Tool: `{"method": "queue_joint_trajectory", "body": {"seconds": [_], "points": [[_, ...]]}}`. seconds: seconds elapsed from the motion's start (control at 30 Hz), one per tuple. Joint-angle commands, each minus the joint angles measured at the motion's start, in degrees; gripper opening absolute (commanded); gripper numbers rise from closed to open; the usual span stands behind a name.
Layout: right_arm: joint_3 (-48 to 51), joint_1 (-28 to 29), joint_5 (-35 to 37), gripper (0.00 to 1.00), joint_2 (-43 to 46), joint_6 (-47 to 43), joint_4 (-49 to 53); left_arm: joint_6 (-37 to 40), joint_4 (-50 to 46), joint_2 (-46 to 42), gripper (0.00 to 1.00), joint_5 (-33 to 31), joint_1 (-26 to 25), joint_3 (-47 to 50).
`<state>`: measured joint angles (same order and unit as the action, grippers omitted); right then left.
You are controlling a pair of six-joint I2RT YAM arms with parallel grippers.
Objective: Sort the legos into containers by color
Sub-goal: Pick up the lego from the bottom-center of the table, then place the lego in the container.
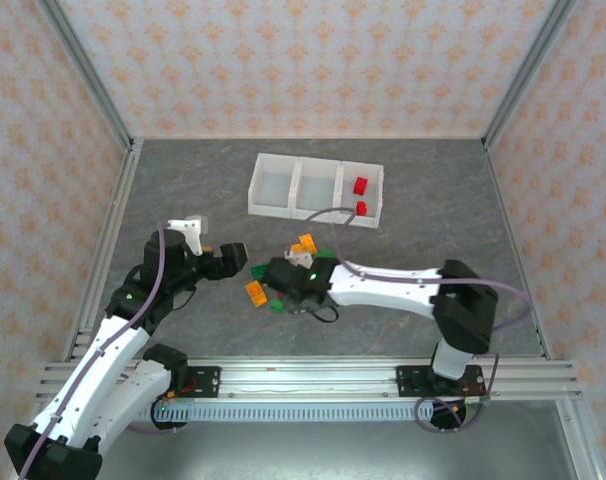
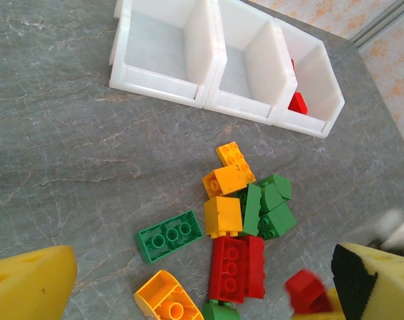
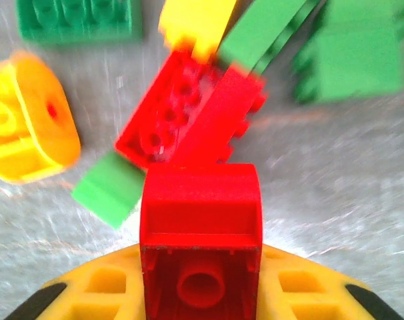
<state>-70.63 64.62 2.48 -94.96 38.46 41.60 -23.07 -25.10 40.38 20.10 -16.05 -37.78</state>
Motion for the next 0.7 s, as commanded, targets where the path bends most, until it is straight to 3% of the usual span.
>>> {"method": "queue_joint_trajectory", "body": {"seconds": [0.0, 0.17, 0.4, 0.67], "points": [[-1.35, -6.26, 6.38, 0.28, 6.00, -3.93, 2.15, -0.05, 1.17, 0.18, 0.99, -0.09, -0.29, -0.27], [-5.01, -18.47, 5.62, 0.27, 7.93, -12.56, -0.43, 0.08, 1.38, 0.81, 0.99, 0.12, -0.32, -0.08], [-10.79, -34.50, -2.12, 0.26, -1.23, -24.09, -7.15, 0.09, 0.42, 2.51, 0.99, -0.25, -0.35, -0.64], [-25.05, -40.86, -4.01, 0.27, -17.45, -30.84, -5.39, -0.26, 0.11, 2.98, 0.99, -1.76, -0.38, -0.84]]}}
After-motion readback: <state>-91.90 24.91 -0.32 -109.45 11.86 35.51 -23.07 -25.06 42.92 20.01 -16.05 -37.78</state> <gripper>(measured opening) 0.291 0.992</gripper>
